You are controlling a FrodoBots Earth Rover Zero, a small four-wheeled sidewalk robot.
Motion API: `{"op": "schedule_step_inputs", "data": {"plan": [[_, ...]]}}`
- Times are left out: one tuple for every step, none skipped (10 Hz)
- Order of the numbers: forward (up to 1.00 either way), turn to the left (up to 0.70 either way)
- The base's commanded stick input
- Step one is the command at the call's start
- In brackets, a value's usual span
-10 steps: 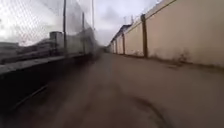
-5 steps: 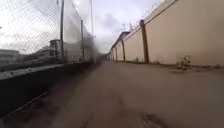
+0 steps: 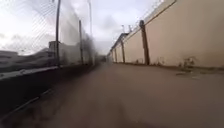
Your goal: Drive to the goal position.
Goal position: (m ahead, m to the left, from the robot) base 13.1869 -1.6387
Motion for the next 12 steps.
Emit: {"op": "schedule_step_inputs", "data": {"plan": [[0.50, 0.00], [0.50, 0.28], [0.50, 0.50], [0.50, 0.50], [0.50, 0.25], [0.50, 0.00], [0.50, 0.00], [0.50, 0.00], [0.50, 0.00], [0.50, 0.00], [0.50, 0.00], [0.50, 0.00]]}}
